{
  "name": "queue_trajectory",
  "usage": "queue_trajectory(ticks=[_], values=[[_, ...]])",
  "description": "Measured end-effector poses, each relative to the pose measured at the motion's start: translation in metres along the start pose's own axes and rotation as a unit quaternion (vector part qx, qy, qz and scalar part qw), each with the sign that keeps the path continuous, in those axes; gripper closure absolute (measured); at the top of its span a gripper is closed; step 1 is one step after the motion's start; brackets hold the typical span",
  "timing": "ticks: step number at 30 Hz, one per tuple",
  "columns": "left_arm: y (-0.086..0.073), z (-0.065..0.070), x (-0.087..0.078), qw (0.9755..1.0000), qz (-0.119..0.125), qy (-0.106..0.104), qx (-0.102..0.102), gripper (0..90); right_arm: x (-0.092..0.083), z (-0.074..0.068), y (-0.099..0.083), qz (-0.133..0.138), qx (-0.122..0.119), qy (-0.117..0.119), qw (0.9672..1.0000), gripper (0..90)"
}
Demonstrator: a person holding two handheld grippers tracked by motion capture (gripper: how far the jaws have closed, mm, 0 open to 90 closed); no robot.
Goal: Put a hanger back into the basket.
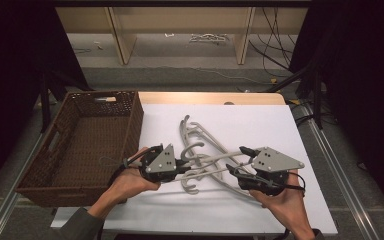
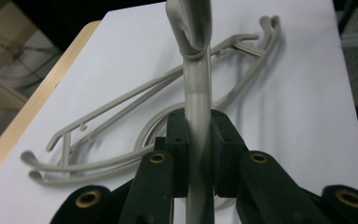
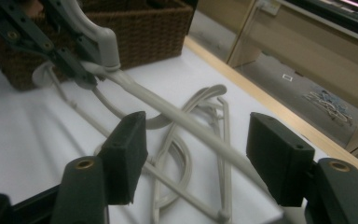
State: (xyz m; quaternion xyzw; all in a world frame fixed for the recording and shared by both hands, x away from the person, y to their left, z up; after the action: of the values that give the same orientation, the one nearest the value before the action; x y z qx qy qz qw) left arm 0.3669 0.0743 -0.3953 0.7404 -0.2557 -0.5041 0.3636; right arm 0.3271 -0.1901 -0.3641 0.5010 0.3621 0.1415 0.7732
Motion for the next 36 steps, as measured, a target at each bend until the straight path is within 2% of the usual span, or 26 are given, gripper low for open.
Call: queue_trajectory(ticks=[1,4,7,8,10,13,14,17,20,25,27,28,29,30,32,36], values=[[0.0,-0.002,-0.001,0.9999,0.001,0.004,-0.015,79.6,0.0,-0.001,0.0,0.002,0.009,0.0,1.0,37.1],[0.001,-0.009,-0.007,0.9984,0.01,0.012,-0.054,79.6,0.001,0.001,-0.001,0.015,0.015,-0.012,0.9997,36.8],[0.004,-0.017,-0.013,0.9961,0.012,0.031,-0.082,79.6,0.003,0.001,-0.005,0.019,0.021,-0.009,0.9996,36.6],[0.004,-0.019,-0.015,0.9959,0.015,0.03,-0.084,79.6,0.004,0.0,-0.007,0.017,0.022,-0.005,0.9996,36.3],[0.007,-0.023,-0.019,0.9931,0.028,0.029,-0.11,79.6,0.007,-0.001,-0.011,0.015,0.026,-0.002,0.9995,35.6],[0.011,-0.029,-0.024,0.9895,0.046,0.035,-0.133,79.6,0.013,-0.004,-0.018,0.006,0.036,0.003,0.9993,34.0],[0.013,-0.03,-0.025,0.9862,0.054,0.037,-0.152,79.6,0.015,-0.005,-0.021,0.008,0.037,0.003,0.9993,33.7],[0.018,-0.035,-0.027,0.9804,0.069,0.03,-0.182,79.6,0.021,-0.005,-0.028,0.001,0.048,0.006,0.9988,31.9],[0.024,-0.039,-0.031,0.9764,0.077,0.025,-0.2,79.6,0.025,-0.005,-0.036,-0.004,0.056,0.004,0.9984,31.0],[0.029,-0.047,-0.045,0.9672,0.1,0.011,-0.233,79.6,0.03,-0.003,-0.044,-0.007,0.062,0.004,0.9981,30.7],[0.03,-0.051,-0.054,0.9663,0.102,0.014,-0.236,79.6,0.031,-0.004,-0.046,-0.01,0.063,0.006,0.9979,30.7],[0.03,-0.053,-0.059,0.9646,0.106,0.014,-0.241,79.6,0.032,-0.004,-0.047,-0.014,0.063,0.01,0.9979,30.6],[0.03,-0.056,-0.064,0.9625,0.111,0.01,-0.247,79.6,0.032,-0.004,-0.048,-0.016,0.061,0.01,0.9979,30.6],[0.031,-0.058,-0.07,0.9589,0.118,0.008,-0.258,79.6,0.033,-0.004,-0.049,-0.015,0.061,0.01,0.998,30.6],[0.032,-0.064,-0.082,0.9543,0.131,0.008,-0.268,79.6,0.034,-0.005,-0.05,-0.022,0.061,0.014,0.9978,30.6],[0.031,-0.075,-0.105,0.9515,0.134,0.024,-0.276,79.6,0.035,-0.004,-0.052,-0.023,0.063,0.012,0.9977,30.6]])
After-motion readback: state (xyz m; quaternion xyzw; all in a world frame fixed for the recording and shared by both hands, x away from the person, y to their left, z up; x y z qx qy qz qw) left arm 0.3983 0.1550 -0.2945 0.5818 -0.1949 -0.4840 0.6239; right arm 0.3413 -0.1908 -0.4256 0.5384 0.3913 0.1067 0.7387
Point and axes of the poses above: each handheld gripper's, and its own axes: x roughly forward along the jaws, y roughly out of its top, z roughly to its right, the point moved 3 cm from there along x, roughly forward along the jaws, and after that the axes turned 1 degree about -y, right-handed, at the moved point
